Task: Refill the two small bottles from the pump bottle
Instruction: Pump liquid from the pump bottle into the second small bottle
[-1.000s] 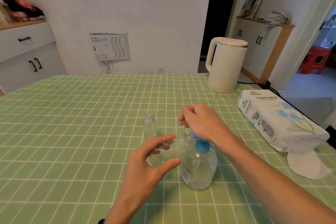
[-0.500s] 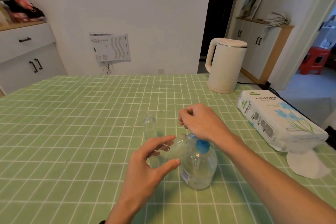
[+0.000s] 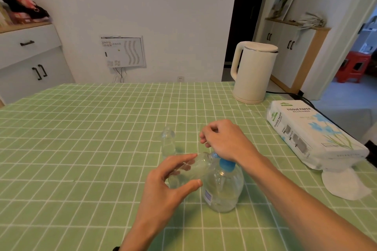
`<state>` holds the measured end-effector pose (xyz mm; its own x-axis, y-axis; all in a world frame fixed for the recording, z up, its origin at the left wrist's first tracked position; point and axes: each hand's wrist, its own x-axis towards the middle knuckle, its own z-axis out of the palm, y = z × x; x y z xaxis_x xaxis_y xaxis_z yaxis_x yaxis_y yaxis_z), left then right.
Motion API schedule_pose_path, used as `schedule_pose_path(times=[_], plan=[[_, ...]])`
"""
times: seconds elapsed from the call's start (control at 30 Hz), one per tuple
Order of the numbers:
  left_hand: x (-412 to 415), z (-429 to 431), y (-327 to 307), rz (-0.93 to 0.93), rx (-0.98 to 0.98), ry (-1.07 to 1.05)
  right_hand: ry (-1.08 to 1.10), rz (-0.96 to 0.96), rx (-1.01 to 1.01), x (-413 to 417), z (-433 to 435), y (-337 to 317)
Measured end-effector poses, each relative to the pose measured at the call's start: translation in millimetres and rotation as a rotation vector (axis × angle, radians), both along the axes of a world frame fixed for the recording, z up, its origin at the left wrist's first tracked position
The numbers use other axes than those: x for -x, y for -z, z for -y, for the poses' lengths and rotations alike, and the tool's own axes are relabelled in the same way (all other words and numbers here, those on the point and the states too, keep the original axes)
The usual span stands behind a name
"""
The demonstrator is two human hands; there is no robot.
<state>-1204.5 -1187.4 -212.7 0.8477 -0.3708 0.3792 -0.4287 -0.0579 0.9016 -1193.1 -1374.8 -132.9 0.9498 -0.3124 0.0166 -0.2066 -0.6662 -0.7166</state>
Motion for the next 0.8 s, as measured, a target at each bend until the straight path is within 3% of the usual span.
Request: schedule_pose_path(times=[0.8], plan=[[-1,1,0,0.01,-0.003,-0.005,0.046,0.064,-0.058,1,0,-3]])
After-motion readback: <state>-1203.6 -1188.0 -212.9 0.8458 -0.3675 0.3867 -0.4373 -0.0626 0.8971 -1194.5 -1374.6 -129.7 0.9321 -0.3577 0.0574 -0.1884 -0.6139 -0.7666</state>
